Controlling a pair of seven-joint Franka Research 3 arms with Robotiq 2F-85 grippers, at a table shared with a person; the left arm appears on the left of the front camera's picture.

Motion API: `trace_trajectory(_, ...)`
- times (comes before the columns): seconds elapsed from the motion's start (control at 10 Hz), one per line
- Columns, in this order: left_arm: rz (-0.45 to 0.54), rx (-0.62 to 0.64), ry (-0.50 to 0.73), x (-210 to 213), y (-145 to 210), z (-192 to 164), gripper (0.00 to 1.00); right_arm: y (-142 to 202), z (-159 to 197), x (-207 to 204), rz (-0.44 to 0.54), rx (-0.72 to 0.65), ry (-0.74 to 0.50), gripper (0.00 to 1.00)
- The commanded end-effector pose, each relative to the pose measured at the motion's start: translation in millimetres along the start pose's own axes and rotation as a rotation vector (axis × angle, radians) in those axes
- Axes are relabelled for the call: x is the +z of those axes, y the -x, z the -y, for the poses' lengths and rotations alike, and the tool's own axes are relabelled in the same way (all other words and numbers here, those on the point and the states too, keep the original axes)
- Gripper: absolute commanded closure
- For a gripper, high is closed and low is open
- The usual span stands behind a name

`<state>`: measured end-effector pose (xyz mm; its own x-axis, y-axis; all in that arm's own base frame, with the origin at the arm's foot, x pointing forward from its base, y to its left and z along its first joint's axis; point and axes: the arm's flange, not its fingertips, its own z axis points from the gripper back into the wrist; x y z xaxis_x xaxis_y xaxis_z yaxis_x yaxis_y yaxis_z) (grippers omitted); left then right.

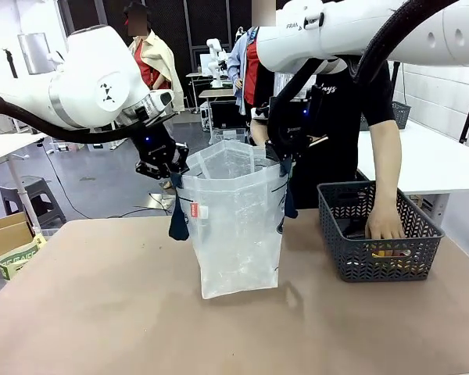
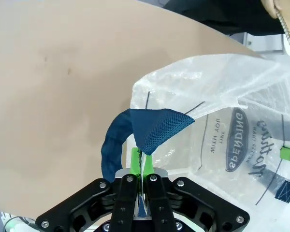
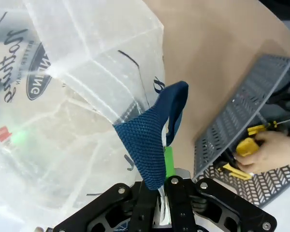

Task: Transfer purchased items from the store into the shopping bag.
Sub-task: Open the Reusable shopping bag in the center of the table.

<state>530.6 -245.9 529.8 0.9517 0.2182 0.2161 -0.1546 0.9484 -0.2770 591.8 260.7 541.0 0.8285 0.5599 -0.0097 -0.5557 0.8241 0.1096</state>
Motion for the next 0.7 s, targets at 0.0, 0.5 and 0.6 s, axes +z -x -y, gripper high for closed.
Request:
trace_trajectory(0.0,-0.020,-0.015,-0.046,0.2,-4.6,-13.1,1.00,5.9,2.0,-3.3,-0.012,0.010,0.019,1.00)
trace_trajectory(0.5,0.009,-0.247,0.061,0.0,-7.4,-14.2,1.00,6.8,-3.1,-7.3,0.054,0.102,0.048,1.00)
trace_trajectory(0.6,0.015,-0.285,0.079,0.9,-8.2,-14.7,1.00,7.7,-2.6,-6.8,0.068,0.117,0.057,1.00)
